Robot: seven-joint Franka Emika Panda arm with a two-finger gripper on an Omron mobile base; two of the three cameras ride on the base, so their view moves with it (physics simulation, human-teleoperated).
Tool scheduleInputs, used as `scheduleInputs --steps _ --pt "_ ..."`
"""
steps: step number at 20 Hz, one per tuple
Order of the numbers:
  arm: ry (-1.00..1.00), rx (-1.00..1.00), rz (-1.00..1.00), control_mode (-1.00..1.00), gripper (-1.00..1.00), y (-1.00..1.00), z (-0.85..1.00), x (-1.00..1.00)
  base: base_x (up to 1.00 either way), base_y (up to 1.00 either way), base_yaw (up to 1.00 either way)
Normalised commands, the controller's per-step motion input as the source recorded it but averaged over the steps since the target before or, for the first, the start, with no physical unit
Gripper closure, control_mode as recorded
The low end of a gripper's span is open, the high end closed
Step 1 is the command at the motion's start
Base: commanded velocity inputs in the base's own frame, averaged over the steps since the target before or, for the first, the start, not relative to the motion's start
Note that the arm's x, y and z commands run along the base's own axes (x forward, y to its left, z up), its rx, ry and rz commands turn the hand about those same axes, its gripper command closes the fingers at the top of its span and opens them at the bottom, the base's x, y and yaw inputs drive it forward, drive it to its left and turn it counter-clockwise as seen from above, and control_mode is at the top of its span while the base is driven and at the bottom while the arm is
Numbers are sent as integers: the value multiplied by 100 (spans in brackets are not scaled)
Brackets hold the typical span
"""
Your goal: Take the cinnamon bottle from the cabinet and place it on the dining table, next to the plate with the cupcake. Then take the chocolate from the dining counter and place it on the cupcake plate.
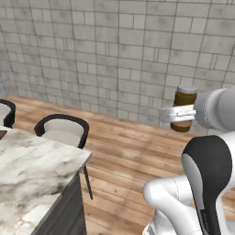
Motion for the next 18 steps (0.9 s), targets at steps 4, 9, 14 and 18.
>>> scheduleInputs --steps 4,9,14,18 --pt "0 0 0 100 100 0 0 0 55 -69 48" --pt "0 0 0 100 100 0 0 0 54 -69 48" --pt "0 0 0 100 100 0 0 0 48 -71 48" --pt "0 0 0 100 100 0 0 0 46 -72 47"
